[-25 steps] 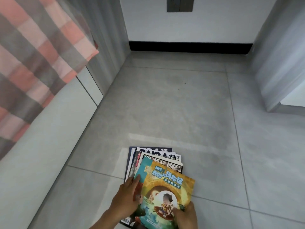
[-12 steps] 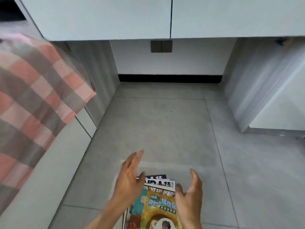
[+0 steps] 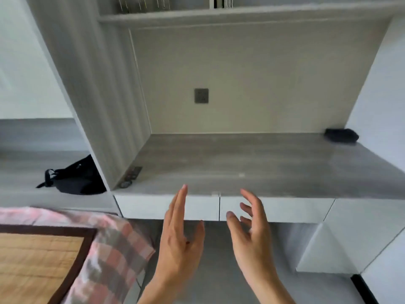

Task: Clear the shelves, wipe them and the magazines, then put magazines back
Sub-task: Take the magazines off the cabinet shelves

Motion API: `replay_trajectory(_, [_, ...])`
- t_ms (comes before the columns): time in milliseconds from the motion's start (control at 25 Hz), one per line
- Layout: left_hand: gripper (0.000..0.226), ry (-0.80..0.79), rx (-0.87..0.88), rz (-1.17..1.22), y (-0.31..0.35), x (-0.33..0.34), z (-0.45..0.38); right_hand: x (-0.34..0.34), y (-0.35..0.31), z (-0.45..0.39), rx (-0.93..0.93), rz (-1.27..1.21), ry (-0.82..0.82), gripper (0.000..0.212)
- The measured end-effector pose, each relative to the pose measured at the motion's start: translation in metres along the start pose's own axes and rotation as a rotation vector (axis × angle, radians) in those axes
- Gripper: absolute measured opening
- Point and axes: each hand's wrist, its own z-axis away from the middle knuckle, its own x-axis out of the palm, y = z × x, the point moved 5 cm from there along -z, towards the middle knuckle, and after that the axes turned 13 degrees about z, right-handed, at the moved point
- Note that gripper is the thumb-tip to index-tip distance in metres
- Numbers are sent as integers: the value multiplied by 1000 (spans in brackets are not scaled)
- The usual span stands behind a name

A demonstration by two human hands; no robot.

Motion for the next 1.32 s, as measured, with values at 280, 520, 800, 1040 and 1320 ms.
replay_trajectory(280, [84,32,99,97,212,-82,-151,-100,-246,-101,-126,17,12,48])
replay_trajectory(520, [83,23,183,139,291,-85,-201,-154,-313,-130,-192,35,75,41])
replay_trajectory(800, [78,18,169,128,328,3,-257,-203,-282,-206,-264,55,44,43])
replay_trajectory(1040, [76,80,41,88,328,121,-327,-254,-208,-322,-327,52,-75,51])
replay_trajectory(1320, [72,203,-69,84,312,171,-440,-273,-187,-449,-418,48,-92,48])
